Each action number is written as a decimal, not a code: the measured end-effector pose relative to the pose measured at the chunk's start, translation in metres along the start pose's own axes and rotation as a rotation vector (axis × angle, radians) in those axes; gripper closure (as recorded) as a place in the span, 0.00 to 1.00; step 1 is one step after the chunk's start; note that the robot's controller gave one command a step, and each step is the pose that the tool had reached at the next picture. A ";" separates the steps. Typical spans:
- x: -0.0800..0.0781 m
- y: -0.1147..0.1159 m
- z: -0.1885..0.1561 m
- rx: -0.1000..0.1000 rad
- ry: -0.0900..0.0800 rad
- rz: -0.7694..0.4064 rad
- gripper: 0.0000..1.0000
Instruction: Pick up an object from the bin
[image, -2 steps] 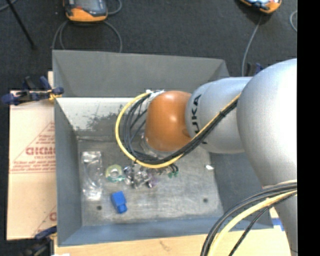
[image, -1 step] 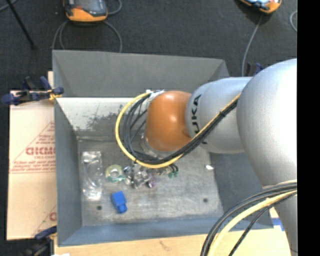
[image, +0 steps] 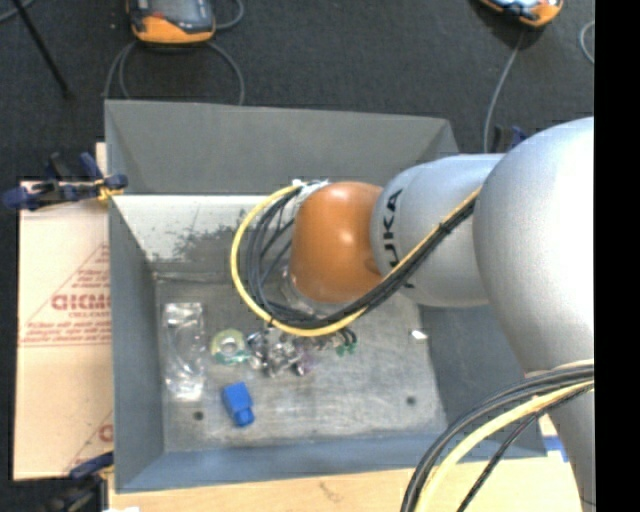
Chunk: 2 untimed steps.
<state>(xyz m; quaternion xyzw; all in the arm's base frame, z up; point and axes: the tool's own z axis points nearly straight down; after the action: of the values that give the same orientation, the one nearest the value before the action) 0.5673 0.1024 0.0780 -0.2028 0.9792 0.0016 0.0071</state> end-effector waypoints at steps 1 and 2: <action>0.000 0.000 0.000 0.000 0.000 0.000 1.00; 0.000 0.000 0.000 0.000 0.000 0.001 1.00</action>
Offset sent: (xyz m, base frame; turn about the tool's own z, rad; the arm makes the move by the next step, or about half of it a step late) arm 0.0000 0.0000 0.0000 0.0000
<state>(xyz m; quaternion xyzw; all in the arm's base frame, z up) 0.5673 0.1023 0.0780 -0.2024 0.9793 0.0017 0.0070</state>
